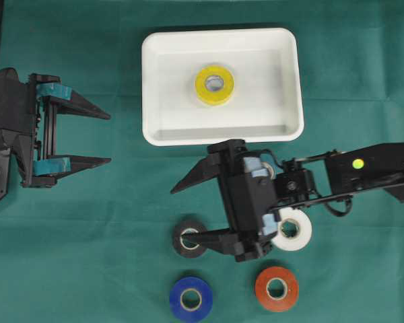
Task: Pick up the tape from a random location and place it into the white case.
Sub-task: 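Move the right gripper over the black tape roll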
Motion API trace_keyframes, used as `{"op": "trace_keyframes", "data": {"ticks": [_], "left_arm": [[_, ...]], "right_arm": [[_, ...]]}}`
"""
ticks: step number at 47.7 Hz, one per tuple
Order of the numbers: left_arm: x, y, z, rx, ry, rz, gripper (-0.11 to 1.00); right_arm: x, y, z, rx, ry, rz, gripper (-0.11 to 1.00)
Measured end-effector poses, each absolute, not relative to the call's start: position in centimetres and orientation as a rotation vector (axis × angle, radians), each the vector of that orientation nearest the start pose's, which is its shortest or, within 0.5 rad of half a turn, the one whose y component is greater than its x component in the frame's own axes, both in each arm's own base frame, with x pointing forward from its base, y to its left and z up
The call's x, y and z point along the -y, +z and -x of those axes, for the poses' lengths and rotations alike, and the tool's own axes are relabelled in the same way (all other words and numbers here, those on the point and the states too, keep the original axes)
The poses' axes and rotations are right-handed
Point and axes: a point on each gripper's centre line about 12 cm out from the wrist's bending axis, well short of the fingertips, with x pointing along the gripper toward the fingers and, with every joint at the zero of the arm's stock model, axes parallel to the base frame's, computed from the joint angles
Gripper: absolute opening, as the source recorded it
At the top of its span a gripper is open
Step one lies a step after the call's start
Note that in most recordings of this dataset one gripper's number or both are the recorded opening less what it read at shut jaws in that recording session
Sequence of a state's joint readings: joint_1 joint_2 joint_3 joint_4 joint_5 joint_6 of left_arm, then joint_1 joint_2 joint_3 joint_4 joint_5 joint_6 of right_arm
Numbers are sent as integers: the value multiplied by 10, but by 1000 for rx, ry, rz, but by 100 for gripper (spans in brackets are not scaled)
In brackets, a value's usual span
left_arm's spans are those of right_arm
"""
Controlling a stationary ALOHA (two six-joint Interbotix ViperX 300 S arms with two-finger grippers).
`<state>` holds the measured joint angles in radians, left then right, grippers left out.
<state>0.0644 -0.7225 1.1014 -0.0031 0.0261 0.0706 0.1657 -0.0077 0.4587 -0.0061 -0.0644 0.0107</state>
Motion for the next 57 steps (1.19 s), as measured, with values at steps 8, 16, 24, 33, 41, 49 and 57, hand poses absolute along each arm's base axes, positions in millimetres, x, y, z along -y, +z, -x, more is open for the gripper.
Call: {"op": "trace_keyframes", "data": {"ticks": [8, 16, 24, 33, 41, 49, 57], "left_arm": [[-15, 234, -233, -407, 50, -52, 90], [-15, 234, -233, -405, 49, -52, 90], [-15, 234, -234, -402, 49, -52, 90], [-15, 235, -234, -393, 51, -52, 90], [-15, 236, -234, -390, 49, -54, 90], [-15, 236, -234, -390, 51, -53, 90], [-15, 236, -234, -388, 51, -51, 90]], "right_arm": [[-73, 250, -435, -411, 162, 28, 92], [-73, 248, -434, -449, 158, 15, 92], [-69, 241, -436, -559, 135, -18, 92], [-66, 235, -442, -718, 113, -19, 92], [-67, 233, -451, -840, 107, -3, 92], [-68, 229, -459, -959, 98, 7, 92], [-69, 228, -461, -1025, 93, 11, 92]]}}
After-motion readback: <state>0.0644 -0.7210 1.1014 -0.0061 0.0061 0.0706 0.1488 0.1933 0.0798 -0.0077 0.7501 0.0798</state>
